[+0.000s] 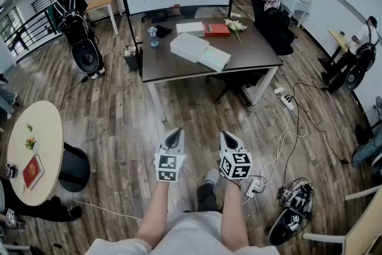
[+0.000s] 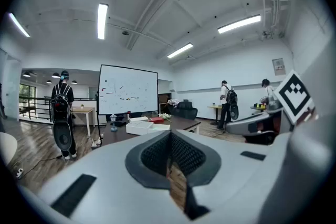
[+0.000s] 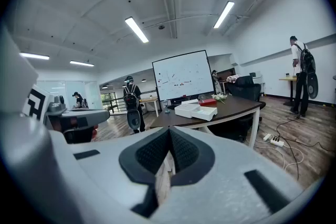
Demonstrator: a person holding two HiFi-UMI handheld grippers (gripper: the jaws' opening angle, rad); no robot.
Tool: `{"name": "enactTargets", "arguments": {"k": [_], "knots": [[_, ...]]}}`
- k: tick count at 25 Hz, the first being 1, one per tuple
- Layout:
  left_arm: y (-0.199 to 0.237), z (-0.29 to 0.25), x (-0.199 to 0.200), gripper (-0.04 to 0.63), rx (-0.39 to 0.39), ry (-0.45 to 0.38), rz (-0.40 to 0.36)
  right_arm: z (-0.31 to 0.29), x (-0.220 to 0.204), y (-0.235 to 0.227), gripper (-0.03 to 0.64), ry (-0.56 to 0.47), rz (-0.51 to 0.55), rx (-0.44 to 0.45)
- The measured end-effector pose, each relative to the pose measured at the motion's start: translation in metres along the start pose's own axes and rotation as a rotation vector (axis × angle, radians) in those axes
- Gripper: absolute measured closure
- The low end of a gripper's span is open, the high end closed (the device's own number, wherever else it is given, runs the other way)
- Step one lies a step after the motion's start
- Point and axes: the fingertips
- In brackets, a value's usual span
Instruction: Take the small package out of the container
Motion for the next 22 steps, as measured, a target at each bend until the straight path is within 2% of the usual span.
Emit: {"name": "enactTargets", "arguments": {"k": [5, 9, 12, 18, 22], "knots": [[-0.002, -0.017, 0.022, 0.591, -0.046, -0.027, 0.059, -0.008, 0.011, -0.012, 0.615, 0.004, 0.037, -0.034], [-0.002, -0.044, 0.017, 0.591, -0.070, 0.032, -0.015, -0.020, 0.038, -0.020, 0.615, -0.054, -0.081, 0.034], [0.006, -0.065, 0.013, 0.591, -0.076, 0.051, -0.048, -0.033, 0.053, -0.026, 0.612, -0.039, -0.060, 0.043], [0.027, -0.111, 0.037, 0.584, -0.090, 0.027, 0.013, -0.068, 0.079, -0.052, 0.611, -0.049, -0.096, 0.059], [0.042, -0.143, 0.050, 0.526, -0.099, -0.006, 0.073, -0.096, 0.092, -0.072, 0.549, -0.035, -0.119, 0.084]]}}
Point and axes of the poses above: the fingertips, and each gripper's own axes: z backward along the fingers, y to its left, x out of its top, and after that the axes turned 14 degrees about -z, right-handed
